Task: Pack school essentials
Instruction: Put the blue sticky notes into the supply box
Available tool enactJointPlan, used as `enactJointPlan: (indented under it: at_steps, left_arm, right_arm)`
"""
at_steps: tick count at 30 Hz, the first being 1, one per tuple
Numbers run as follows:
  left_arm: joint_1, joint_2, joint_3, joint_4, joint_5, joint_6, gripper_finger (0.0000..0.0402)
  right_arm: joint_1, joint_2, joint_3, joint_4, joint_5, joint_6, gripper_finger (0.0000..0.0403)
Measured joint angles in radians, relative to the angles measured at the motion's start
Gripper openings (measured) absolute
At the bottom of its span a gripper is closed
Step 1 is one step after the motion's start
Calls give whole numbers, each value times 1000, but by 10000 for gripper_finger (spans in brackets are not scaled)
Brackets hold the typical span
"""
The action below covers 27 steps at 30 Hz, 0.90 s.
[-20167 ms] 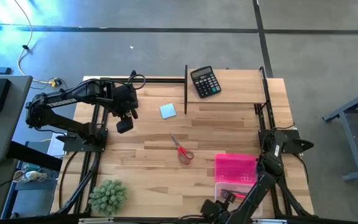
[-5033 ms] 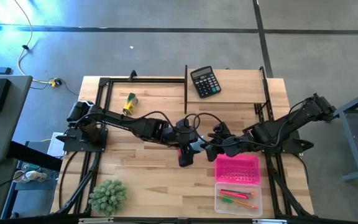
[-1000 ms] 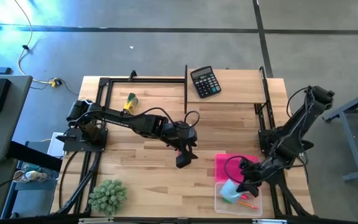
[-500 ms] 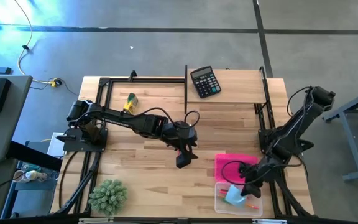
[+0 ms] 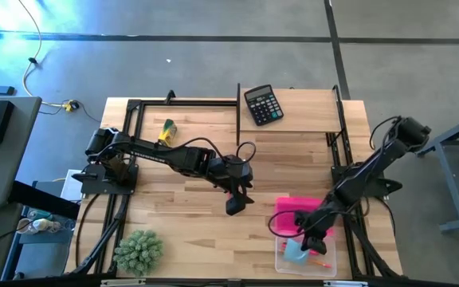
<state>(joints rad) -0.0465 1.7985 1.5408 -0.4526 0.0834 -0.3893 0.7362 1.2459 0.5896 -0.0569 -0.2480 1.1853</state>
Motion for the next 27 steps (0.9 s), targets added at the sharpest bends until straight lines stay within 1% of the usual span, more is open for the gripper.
enactJointPlan:
  at_steps: [6,10,14,24,27]
  left_arm:
    - [14,0,0,-1,0,0,267]
    - [26,0,0,-16,0,0,267]
    - [35,0,0,-35,-1,0,267]
    - [44,0,0,-45,0,0,267]
    - [52,0,0,-45,-1,0,267]
  right_arm:
    - [-17,62,0,48,-46,-45,2]
    - [-18,95,0,91,-52,-66,5]
    - [-19,106,0,91,-52,-70,23]
    - [-19,109,0,81,-51,-95,87]
    - [-20,109,1,65,-49,-95,99]
